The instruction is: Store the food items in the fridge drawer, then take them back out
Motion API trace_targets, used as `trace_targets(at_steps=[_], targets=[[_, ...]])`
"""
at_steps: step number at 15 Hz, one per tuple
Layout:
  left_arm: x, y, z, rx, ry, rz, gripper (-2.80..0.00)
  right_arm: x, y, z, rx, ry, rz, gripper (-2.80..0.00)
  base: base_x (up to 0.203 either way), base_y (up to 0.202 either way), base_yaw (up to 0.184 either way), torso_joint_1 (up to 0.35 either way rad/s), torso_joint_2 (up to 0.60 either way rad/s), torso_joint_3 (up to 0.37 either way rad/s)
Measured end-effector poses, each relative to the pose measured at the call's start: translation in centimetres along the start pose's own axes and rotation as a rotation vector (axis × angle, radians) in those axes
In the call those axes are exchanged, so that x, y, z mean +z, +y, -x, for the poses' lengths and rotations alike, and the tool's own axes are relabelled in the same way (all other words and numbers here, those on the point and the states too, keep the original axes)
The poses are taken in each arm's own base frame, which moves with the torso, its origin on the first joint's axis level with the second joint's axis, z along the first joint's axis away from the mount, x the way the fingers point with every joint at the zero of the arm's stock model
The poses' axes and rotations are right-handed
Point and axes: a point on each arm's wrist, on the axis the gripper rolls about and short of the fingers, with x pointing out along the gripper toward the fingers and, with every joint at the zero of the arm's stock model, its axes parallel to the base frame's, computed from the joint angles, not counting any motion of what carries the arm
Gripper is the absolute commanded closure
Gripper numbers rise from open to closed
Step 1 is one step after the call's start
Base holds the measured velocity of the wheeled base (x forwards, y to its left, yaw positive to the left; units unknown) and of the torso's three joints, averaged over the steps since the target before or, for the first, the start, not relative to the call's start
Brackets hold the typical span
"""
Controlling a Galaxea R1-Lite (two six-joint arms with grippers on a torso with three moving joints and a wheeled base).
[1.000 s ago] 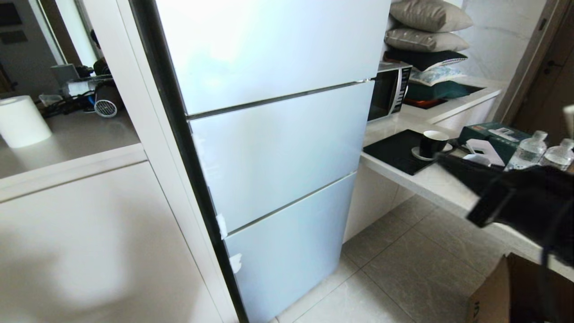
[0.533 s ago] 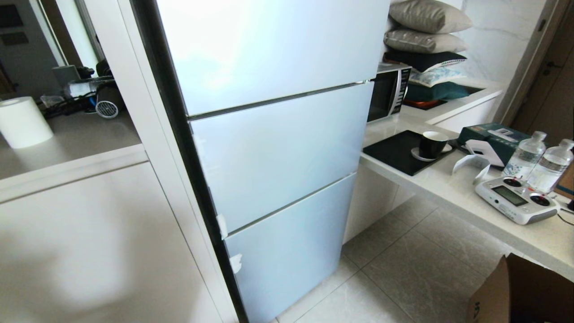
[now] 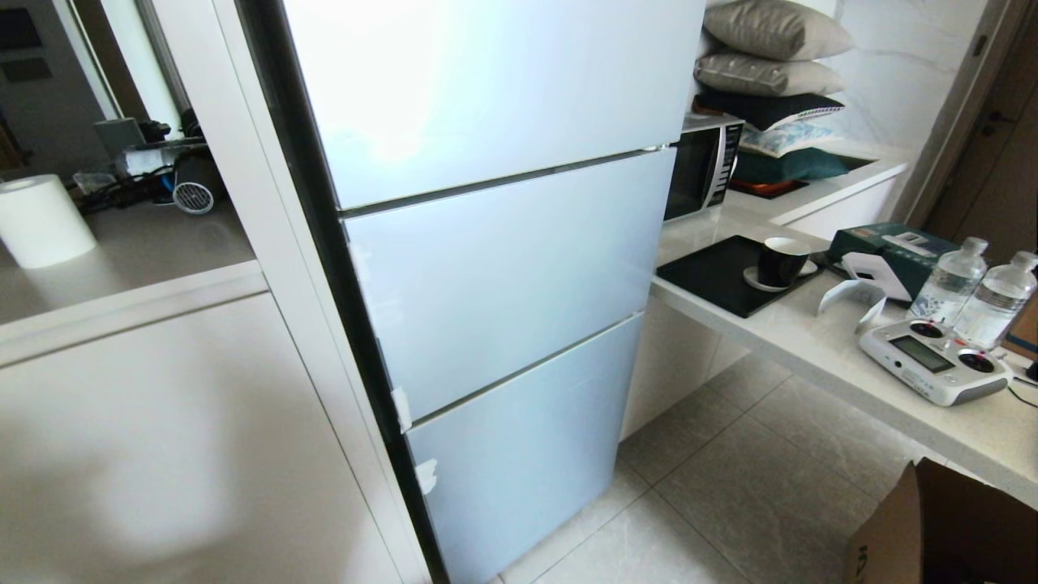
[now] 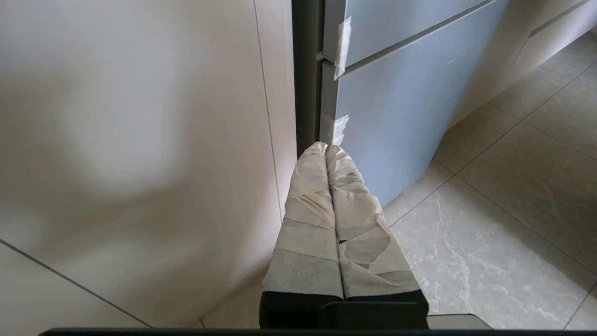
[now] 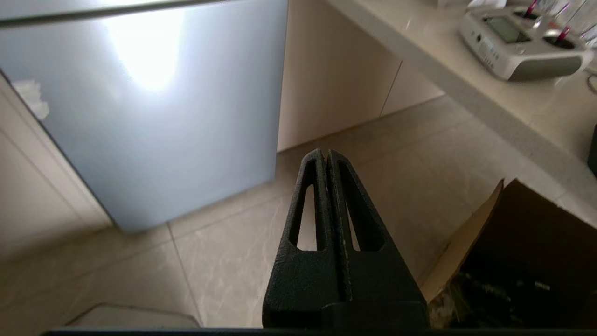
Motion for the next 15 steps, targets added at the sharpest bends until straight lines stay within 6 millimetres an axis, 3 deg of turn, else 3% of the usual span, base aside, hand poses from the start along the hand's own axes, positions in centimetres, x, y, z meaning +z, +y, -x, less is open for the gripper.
trace_targets(at_steps=[4, 15], targets=[[0.00, 0.00, 0.00, 0.000, 0.000, 0.000, 0.00, -0.04, -0.03, -0.46, -0.020, -0.124, -0.003, 0.00, 0.000, 0.000, 0.000, 0.000, 0.00, 0.000], [0.00, 0.00, 0.00, 0.000, 0.000, 0.000, 0.00, -0.40, -0.09, -0.54, -0.056, -0.103, -0.051, 0.00, 0.000, 0.000, 0.000, 0.000, 0.00, 0.000]])
